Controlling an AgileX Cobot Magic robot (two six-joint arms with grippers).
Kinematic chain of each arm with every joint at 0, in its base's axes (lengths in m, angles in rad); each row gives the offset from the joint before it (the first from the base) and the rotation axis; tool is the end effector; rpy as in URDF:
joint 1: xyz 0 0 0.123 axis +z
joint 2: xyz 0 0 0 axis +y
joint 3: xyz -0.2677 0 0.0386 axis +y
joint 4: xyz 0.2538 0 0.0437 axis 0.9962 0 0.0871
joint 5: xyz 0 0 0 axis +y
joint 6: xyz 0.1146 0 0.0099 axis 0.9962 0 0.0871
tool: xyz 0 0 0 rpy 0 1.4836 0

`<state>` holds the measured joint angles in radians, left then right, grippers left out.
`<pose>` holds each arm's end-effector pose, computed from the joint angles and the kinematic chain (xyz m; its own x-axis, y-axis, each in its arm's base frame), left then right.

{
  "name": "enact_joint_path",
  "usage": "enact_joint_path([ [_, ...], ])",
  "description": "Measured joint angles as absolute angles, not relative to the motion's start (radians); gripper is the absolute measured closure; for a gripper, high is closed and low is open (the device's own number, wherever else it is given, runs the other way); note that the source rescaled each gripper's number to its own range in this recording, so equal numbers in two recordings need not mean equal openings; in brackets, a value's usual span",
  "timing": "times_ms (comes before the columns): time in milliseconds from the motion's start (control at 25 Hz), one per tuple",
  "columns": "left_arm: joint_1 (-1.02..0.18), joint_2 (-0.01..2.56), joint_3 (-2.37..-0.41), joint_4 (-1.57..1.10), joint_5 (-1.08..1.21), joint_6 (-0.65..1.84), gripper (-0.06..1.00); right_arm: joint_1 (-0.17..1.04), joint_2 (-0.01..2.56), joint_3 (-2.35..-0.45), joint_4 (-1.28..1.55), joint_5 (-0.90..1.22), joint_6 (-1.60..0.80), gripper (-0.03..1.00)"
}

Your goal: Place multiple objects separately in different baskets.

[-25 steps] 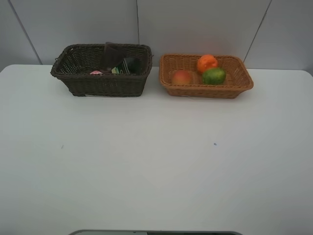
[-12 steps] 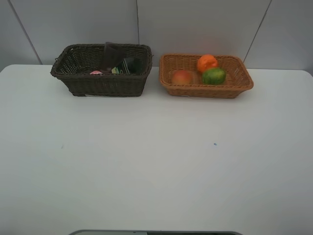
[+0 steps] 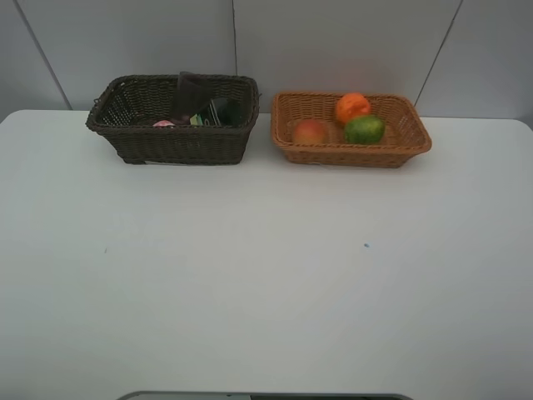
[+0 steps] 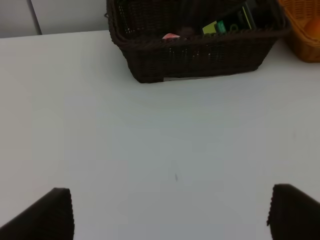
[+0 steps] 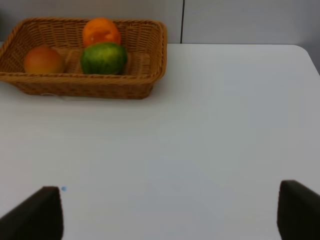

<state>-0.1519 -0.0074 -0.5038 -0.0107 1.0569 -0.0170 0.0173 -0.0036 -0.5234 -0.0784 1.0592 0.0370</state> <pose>0.0345 -0.0064 0.2709 -0.4409 0.0450 -0.8964 0.1498 0.9884 -0.0241 0.0333 -0.0073 0.2767 -0.4293 -0.0089 -0.9031 0.0438 0.9986 -0.0306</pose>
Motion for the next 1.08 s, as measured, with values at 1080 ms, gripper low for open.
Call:
enact_joint_path([
  [1080,-0.044,-0.007,-0.504,-0.011,1.057,-0.017,-0.06,0.017,-0.004,-0.523,-0.078,1.059,0.037,0.13],
])
